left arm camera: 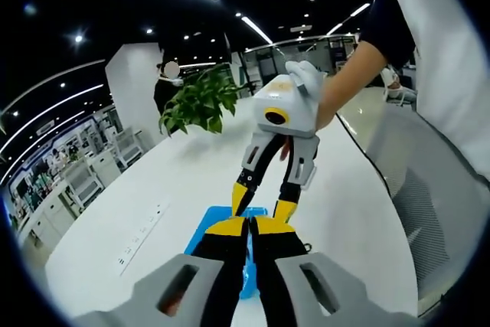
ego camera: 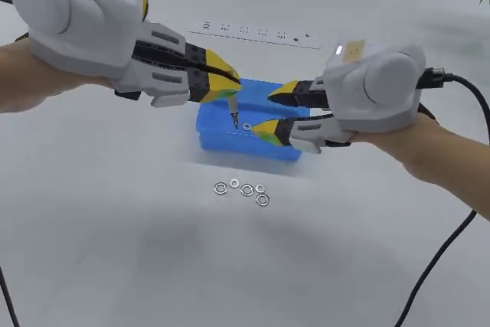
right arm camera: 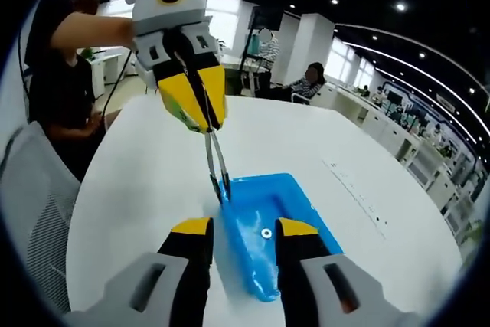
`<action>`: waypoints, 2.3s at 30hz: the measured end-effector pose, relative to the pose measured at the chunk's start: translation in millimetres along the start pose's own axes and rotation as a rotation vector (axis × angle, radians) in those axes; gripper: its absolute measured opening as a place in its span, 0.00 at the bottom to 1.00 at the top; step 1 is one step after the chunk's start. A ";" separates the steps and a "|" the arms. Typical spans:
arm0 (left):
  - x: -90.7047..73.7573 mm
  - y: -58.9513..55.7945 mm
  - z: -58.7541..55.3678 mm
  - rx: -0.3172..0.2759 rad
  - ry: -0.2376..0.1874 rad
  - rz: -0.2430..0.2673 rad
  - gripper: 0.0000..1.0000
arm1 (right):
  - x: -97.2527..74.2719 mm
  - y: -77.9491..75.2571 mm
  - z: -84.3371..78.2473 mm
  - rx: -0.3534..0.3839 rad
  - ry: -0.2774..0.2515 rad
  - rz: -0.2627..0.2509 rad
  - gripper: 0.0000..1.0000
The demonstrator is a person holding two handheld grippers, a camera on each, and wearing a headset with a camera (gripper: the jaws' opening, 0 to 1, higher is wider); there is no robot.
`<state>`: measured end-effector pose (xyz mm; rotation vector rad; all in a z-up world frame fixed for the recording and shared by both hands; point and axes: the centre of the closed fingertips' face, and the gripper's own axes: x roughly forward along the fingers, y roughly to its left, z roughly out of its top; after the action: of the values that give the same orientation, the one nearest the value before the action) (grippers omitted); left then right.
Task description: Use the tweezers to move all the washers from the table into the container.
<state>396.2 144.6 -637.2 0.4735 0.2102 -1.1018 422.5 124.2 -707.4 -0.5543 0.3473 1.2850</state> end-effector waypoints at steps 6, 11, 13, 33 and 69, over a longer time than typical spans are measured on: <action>-12.9 -20.7 0.5 0.007 0.008 -0.007 0.06 | -22.0 17.0 -4.9 0.210 -0.080 -0.050 0.38; -16.2 -30.6 -9.3 0.010 0.007 0.021 0.06 | -32.6 34.8 -15.7 0.225 -0.088 -0.049 0.42; -14.9 -34.7 -11.4 0.004 0.007 0.018 0.06 | -35.8 41.9 -18.6 0.219 -0.083 -0.043 0.43; 7.1 -72.0 -50.7 -0.070 0.047 -0.041 0.06 | -51.7 81.4 -73.1 0.133 0.046 0.006 0.81; 13.5 -60.7 -53.3 -0.081 0.087 -0.068 0.06 | -1.8 90.3 -39.4 0.112 0.031 0.154 0.82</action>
<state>351.6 136.3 -705.4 0.4450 0.3482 -1.1359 337.4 116.5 -756.3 -0.4591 0.4921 1.3967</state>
